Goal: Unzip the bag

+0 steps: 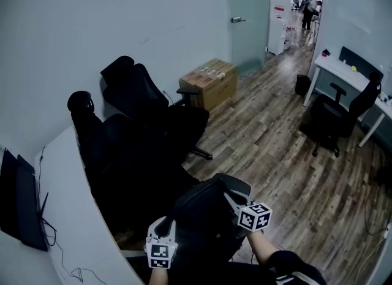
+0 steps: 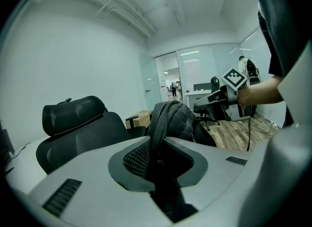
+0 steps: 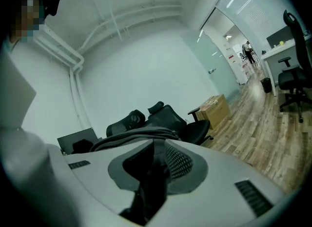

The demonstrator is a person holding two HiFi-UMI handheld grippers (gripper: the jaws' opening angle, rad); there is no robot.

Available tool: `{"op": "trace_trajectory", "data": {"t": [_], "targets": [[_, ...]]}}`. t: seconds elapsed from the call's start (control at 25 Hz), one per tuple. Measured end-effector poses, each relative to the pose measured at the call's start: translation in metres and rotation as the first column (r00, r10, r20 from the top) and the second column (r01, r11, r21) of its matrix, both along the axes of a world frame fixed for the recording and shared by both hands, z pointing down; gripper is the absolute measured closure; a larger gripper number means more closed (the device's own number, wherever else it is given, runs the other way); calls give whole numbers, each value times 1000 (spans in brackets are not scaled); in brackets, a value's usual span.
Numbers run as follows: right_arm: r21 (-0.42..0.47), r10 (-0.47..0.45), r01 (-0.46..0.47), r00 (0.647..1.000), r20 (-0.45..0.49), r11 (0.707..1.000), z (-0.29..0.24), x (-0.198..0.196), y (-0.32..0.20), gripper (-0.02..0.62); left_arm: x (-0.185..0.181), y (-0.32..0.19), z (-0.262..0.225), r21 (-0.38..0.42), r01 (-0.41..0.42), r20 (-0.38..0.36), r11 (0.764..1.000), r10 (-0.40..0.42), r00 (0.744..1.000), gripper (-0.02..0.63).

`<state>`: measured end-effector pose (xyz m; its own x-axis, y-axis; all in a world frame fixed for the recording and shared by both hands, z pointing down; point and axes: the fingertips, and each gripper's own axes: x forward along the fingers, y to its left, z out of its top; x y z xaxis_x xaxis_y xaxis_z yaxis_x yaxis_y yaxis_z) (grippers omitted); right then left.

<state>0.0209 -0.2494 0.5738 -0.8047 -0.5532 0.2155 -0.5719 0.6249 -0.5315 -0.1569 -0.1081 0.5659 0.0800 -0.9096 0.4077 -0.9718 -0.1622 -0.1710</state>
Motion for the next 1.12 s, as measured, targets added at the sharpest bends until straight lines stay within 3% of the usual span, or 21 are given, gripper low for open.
{"op": "trace_trajectory", "data": {"t": [0.24, 1.12], "targets": [[8, 16, -16, 1000, -14, 1000, -7, 9, 21, 543, 0, 1, -1, 2, 9, -4, 1000, -9, 1000, 525], [40, -133, 135, 990, -49, 990, -26, -28, 77, 548, -54, 24, 6, 12, 113, -43, 994, -112, 993, 525]]}}
